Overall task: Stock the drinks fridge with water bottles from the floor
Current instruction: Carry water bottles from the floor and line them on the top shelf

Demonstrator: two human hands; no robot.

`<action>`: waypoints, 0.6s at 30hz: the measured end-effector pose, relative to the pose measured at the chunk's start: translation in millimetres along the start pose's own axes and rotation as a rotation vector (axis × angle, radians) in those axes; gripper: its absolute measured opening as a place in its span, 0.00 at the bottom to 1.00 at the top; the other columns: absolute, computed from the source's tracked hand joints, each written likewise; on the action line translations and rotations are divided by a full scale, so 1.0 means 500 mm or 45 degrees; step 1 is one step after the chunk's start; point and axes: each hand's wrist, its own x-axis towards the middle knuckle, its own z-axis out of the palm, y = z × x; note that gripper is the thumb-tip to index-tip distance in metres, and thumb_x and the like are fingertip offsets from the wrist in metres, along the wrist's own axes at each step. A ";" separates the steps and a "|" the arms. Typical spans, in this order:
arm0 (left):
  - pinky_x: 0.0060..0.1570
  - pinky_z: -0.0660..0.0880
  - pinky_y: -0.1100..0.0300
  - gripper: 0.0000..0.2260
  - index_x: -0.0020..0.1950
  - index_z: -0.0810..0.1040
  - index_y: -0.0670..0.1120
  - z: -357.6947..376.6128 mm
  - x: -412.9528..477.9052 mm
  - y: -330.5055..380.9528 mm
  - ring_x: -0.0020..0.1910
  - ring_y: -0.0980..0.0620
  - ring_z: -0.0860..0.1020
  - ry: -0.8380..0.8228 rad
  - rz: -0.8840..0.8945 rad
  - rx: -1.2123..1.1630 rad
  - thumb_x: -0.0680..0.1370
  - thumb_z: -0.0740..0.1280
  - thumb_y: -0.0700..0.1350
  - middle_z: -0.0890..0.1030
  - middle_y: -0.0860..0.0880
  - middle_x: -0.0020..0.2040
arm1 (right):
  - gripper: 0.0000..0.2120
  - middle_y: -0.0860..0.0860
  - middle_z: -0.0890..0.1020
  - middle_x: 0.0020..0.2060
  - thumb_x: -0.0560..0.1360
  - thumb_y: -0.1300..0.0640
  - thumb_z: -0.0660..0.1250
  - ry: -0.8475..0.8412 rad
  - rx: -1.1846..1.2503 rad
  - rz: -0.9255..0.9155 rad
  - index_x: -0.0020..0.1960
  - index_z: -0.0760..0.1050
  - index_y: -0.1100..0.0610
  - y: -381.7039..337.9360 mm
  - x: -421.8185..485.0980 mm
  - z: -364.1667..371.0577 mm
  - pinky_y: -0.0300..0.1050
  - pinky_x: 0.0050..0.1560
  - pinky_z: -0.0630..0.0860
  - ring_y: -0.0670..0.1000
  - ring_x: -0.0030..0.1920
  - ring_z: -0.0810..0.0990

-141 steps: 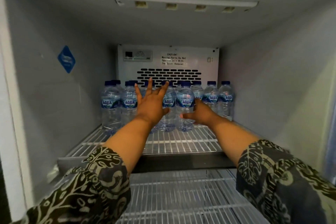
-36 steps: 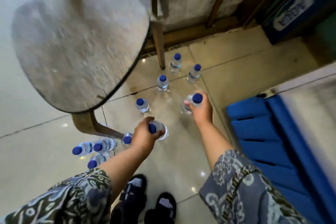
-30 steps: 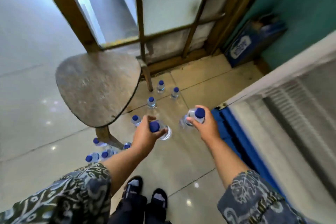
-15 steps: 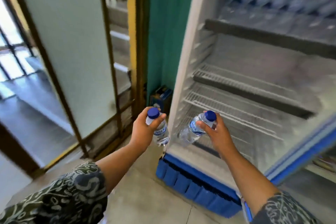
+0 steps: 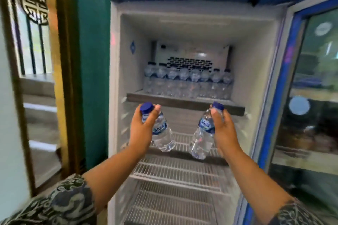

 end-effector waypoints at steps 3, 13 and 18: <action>0.42 0.75 0.68 0.08 0.53 0.73 0.49 0.094 0.095 0.035 0.39 0.63 0.80 -0.002 0.114 -0.051 0.76 0.66 0.49 0.79 0.53 0.45 | 0.08 0.46 0.79 0.47 0.78 0.50 0.61 0.065 -0.014 -0.167 0.57 0.71 0.47 -0.060 0.139 -0.029 0.36 0.43 0.78 0.44 0.45 0.79; 0.59 0.74 0.53 0.15 0.60 0.72 0.48 0.326 0.339 0.017 0.56 0.48 0.79 0.086 0.226 -0.090 0.77 0.66 0.53 0.79 0.47 0.55 | 0.21 0.54 0.78 0.54 0.77 0.50 0.63 0.136 -0.165 -0.339 0.66 0.68 0.60 -0.045 0.479 -0.072 0.42 0.54 0.73 0.54 0.55 0.77; 0.64 0.70 0.44 0.27 0.66 0.69 0.46 0.394 0.396 -0.025 0.62 0.44 0.75 0.012 0.136 0.005 0.73 0.67 0.58 0.75 0.44 0.63 | 0.21 0.59 0.77 0.59 0.76 0.50 0.65 0.169 -0.229 -0.254 0.64 0.69 0.60 0.038 0.542 -0.094 0.56 0.62 0.73 0.58 0.59 0.76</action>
